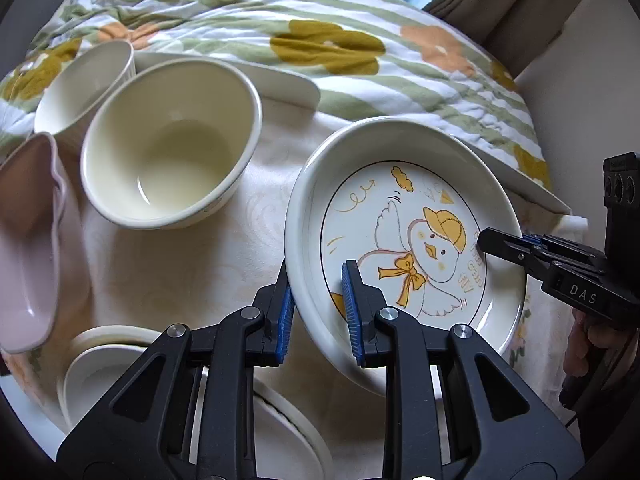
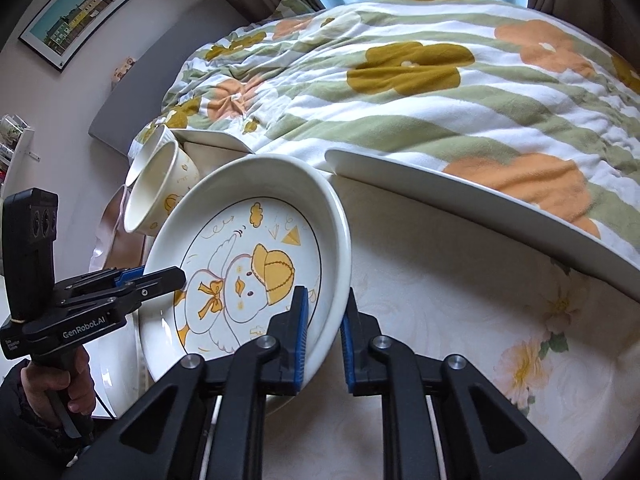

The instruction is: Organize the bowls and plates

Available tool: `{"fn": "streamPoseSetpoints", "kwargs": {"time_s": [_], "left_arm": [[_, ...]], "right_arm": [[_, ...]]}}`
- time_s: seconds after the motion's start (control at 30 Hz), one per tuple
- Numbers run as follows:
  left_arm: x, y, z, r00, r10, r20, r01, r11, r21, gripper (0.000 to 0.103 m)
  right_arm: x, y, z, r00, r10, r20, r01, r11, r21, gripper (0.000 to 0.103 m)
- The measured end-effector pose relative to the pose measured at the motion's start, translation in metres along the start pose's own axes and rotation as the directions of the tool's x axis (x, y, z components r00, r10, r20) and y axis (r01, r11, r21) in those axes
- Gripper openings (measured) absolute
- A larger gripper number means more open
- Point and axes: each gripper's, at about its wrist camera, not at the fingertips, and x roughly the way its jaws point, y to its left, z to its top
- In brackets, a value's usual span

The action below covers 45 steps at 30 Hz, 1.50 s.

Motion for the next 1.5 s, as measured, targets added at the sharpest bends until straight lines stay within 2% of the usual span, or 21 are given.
{"fn": "streamPoseSetpoints", "kwargs": {"time_s": [0.2,0.43,0.6,0.73,0.87,1.03,1.33,1.5], "left_arm": [[-0.045,-0.002,-0.004,0.998,-0.038,0.056,0.034,0.997,0.063,0.02],[-0.104,0.02,-0.02,0.99,-0.102,0.101,0.085,0.983,0.162,0.02],[-0.133,0.054,-0.043,0.986,-0.143,0.083,0.121,0.965,0.234,0.02],[-0.144,0.08,-0.06,0.987,-0.147,0.063,0.124,0.953,0.276,0.02],[-0.142,0.106,-0.077,0.991,-0.135,0.025,0.121,0.946,0.3,0.02],[-0.121,0.131,-0.095,0.992,-0.127,-0.027,0.129,0.947,0.293,0.02],[-0.081,0.156,-0.105,0.988,-0.137,-0.074,0.152,0.95,0.271,0.021],[-0.072,0.155,-0.106,0.991,-0.105,-0.08,0.124,0.948,0.292,0.021]], "right_arm": [[-0.04,0.025,-0.011,0.997,-0.028,0.074,0.026,0.999,0.022,0.014],[-0.081,0.086,-0.044,0.984,-0.091,0.156,0.08,0.994,0.077,0.014],[-0.088,0.135,-0.079,0.972,-0.139,0.188,0.111,0.982,0.153,0.014],[-0.078,0.166,-0.106,0.968,-0.159,0.193,0.117,0.97,0.214,0.014],[-0.059,0.193,-0.129,0.969,-0.166,0.184,0.112,0.956,0.273,0.014],[-0.034,0.208,-0.145,0.97,-0.191,0.15,0.138,0.941,0.308,0.014],[0.001,0.212,-0.145,0.96,-0.264,0.089,0.229,0.93,0.288,0.014],[0.01,0.215,-0.142,0.951,-0.302,0.071,0.274,0.925,0.264,0.014]]}}
